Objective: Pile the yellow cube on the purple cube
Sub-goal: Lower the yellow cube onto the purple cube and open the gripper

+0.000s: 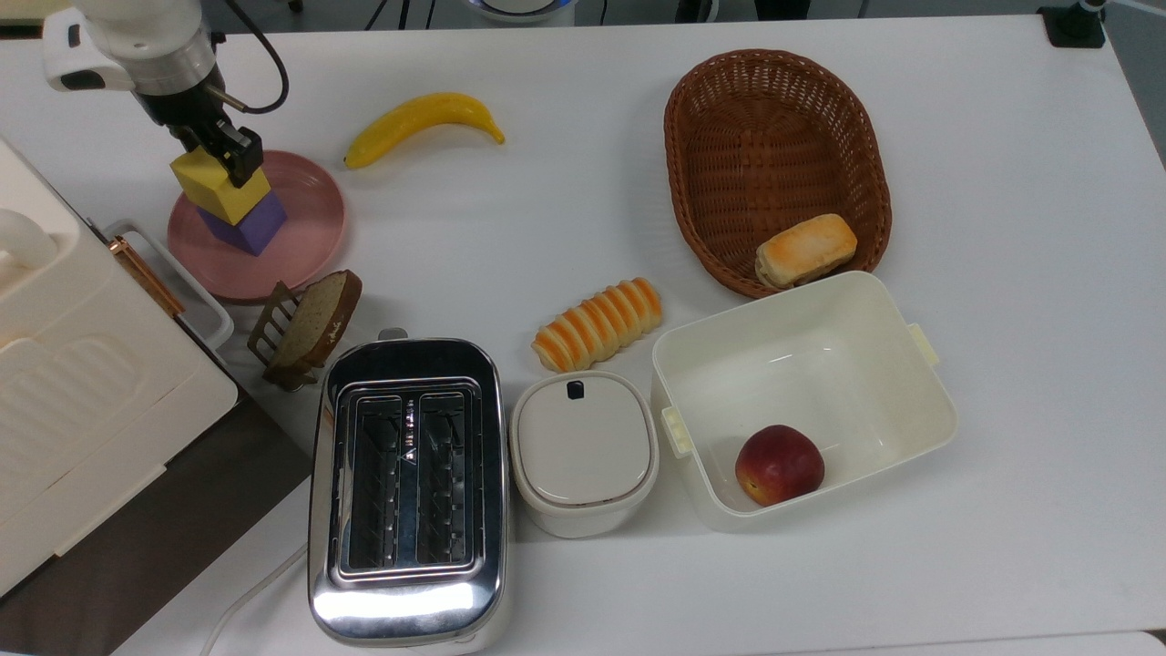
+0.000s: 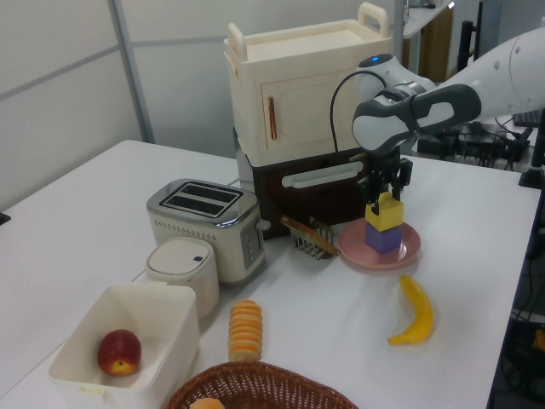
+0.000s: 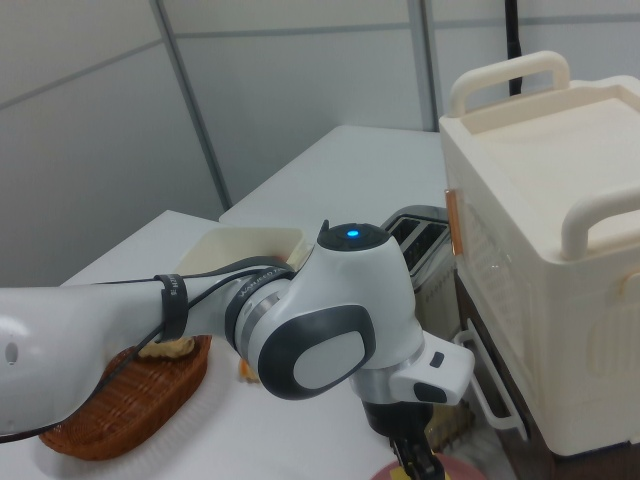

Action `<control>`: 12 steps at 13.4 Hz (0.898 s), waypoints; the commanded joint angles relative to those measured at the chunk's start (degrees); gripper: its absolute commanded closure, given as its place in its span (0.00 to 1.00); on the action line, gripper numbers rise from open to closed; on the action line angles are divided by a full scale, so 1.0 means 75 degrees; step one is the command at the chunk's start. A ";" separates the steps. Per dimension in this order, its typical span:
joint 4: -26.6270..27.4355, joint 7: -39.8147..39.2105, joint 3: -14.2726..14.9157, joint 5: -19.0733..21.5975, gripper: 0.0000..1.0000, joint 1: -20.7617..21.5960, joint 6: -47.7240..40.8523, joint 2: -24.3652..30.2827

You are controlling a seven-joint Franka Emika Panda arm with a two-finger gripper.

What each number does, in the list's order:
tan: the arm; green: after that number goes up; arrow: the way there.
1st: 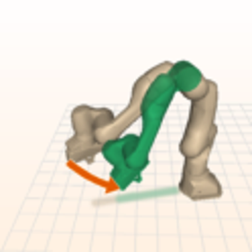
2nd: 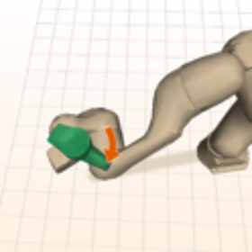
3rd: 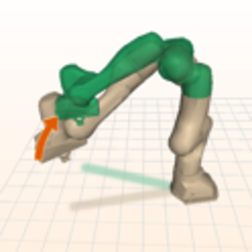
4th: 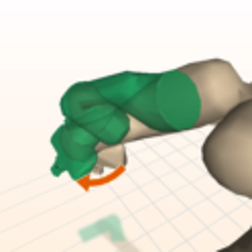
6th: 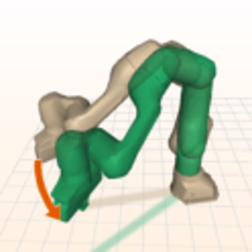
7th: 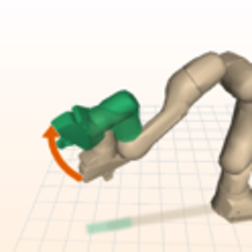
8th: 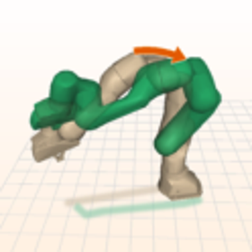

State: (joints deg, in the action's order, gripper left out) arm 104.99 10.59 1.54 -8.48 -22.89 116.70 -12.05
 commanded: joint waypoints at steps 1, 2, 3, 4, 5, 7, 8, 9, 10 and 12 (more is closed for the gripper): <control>0.0052 -0.0041 0.0017 0.0065 0.32 0.0040 0.0213 -0.0080; 0.0041 0.0064 0.0017 0.0076 0.00 0.0040 0.0213 -0.0104; 0.0029 0.0088 0.0017 0.0076 0.00 0.0040 0.0213 -0.0104; 0.0017 0.0088 0.0005 0.0065 0.00 0.0040 0.0213 -0.0116; 0.0017 0.0088 0.0005 0.0076 0.00 0.0040 0.0201 -0.0104; -0.0006 0.0205 -0.0007 0.0076 0.00 0.0052 0.0178 -0.0046; -0.0006 0.0333 -0.0018 0.0076 0.00 0.0052 0.0166 0.0024; -0.0041 0.0497 -0.0042 0.0053 0.00 0.0087 0.0120 0.0187; -0.0157 0.0615 -0.0146 0.0053 0.00 0.0099 0.0015 0.0340; -0.0356 0.0662 -0.0416 0.0053 0.00 0.0122 -0.0417 0.0679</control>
State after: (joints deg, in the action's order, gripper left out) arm 103.12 13.15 0.73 -8.48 -22.79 117.01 -12.05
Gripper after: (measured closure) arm 0.000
